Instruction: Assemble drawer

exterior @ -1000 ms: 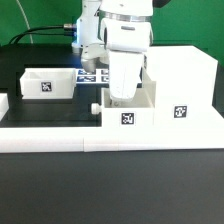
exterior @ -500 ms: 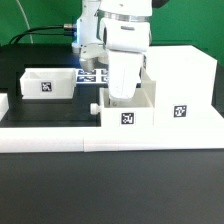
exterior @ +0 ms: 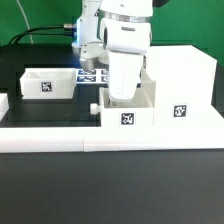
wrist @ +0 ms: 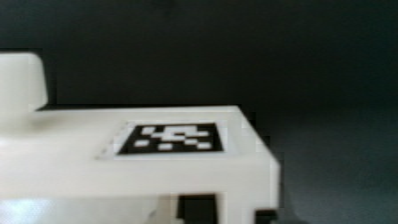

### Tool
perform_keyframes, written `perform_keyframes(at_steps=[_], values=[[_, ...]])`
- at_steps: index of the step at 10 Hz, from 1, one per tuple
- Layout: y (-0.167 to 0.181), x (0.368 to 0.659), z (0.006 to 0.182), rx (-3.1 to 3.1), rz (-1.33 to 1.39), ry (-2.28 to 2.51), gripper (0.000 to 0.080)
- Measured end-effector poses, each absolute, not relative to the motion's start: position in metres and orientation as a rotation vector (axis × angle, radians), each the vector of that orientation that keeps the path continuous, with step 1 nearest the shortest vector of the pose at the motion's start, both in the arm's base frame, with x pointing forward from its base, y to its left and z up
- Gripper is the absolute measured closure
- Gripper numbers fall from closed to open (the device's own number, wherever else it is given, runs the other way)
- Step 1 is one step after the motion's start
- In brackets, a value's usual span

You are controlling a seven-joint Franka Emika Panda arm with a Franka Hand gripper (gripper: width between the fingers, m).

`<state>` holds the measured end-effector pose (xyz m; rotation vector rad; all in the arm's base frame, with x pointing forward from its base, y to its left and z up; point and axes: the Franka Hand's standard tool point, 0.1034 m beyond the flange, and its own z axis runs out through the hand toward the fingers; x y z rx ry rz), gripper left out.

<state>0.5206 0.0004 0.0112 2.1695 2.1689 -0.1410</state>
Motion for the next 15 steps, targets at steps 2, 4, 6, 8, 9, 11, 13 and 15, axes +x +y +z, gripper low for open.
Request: perform_keyframes(at_steps=[2,4,6,8,9,11,13,15], values=[[0.0005,0.5206,0.0112,2.169,-0.141,2.169,0.0757],[0.0010,0.5205,0.0115,2.156,-0.158,2.180,0.0757],[-0.0005,0.5207,0.0116,2.159,-0.157,2.176,0.0757],[0.0000,0.5205,0.0115,2.154,-0.157,2.180,0.0757],[0.0005,0.5202,0.0113,2.153,-0.156,2.182,0.0757],[-0.0005,0.5203,0.0113,2.156,-0.155,2.178,0.0757],[-0.0002,0.5204,0.0113,2.155,-0.155,2.179,0.0757],[0.0007,0.5207,0.0122,2.147,-0.155,2.185,0.0757]])
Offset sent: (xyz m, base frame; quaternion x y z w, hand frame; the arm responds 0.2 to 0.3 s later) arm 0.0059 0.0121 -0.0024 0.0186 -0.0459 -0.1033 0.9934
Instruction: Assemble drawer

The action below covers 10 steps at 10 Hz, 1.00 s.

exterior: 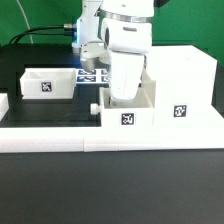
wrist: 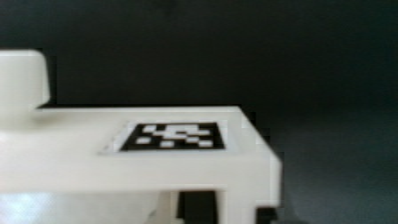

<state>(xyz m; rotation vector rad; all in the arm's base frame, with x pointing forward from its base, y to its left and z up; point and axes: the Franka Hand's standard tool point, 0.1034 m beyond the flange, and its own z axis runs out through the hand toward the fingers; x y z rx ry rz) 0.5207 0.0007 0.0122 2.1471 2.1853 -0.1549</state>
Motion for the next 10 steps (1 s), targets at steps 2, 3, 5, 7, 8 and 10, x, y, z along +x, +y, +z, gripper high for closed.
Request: perform_keyframes(at_steps=[2,3,5,7,8,10], values=[[0.0002,0.5210,0.0128,2.157,-0.152,2.175,0.0757],[-0.0008,0.5208,0.0126,2.159,-0.153,2.174,0.0757],[-0.0008,0.5199,0.0116,2.149,-0.156,2.185,0.0757],[0.0031,0.5174,0.0103,2.141,-0.132,2.189,0.0757],[0.0063,0.5167,0.0100,2.141,-0.130,2.189,0.0757],[0.0077,0.5177,0.0105,2.147,-0.135,2.183,0.0757]])
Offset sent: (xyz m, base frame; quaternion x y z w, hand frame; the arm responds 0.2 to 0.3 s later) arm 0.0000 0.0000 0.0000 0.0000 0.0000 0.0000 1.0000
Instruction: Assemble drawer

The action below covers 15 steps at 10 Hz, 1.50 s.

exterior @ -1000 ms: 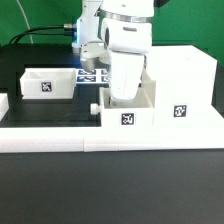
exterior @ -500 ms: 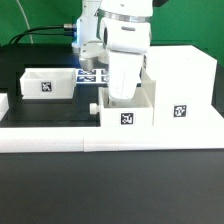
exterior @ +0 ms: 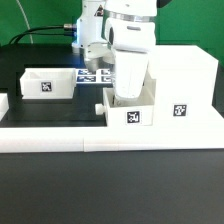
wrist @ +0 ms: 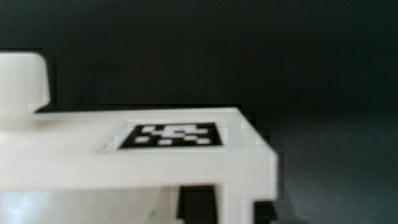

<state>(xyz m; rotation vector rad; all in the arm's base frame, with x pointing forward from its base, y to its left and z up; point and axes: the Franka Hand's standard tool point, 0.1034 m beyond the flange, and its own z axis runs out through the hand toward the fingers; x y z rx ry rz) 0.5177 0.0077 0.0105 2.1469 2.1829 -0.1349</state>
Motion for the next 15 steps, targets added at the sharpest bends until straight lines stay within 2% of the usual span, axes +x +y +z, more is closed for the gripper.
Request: perform_keyframes(at_steps=[15], values=[[0.0096,0.5188,0.0087,2.338,-0.062,1.949,0.0757]])
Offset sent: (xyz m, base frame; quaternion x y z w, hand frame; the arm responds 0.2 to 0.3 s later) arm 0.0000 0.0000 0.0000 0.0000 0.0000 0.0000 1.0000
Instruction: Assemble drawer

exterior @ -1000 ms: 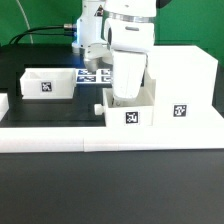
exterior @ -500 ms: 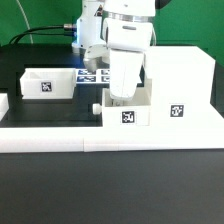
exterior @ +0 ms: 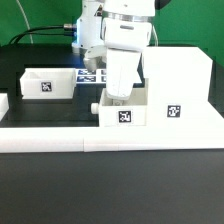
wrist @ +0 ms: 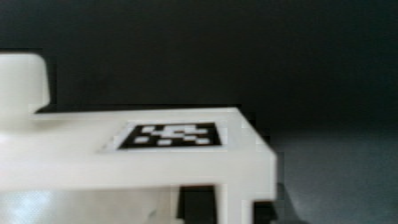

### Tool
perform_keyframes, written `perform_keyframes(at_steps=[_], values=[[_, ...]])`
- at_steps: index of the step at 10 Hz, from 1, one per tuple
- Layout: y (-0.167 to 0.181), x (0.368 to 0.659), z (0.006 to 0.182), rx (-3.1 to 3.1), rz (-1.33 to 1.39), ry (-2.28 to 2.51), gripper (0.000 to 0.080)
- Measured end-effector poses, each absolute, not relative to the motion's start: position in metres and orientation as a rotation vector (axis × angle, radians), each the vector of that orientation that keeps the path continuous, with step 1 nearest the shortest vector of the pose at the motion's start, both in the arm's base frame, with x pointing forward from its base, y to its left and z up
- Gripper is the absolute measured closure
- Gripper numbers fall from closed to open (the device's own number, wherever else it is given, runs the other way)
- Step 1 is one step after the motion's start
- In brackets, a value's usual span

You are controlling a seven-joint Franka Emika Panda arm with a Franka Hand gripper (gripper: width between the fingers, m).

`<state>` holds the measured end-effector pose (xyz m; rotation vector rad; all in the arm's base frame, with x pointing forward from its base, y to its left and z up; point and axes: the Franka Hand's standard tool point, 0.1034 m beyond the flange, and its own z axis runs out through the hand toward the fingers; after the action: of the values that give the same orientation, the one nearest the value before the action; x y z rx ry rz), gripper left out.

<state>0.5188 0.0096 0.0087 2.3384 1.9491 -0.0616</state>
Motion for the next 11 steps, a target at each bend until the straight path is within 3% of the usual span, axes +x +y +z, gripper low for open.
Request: perform_keyframes(at_steps=[11], values=[[0.0138,0.5123,0.0092,2.492,-0.030,1.741,0.0752]])
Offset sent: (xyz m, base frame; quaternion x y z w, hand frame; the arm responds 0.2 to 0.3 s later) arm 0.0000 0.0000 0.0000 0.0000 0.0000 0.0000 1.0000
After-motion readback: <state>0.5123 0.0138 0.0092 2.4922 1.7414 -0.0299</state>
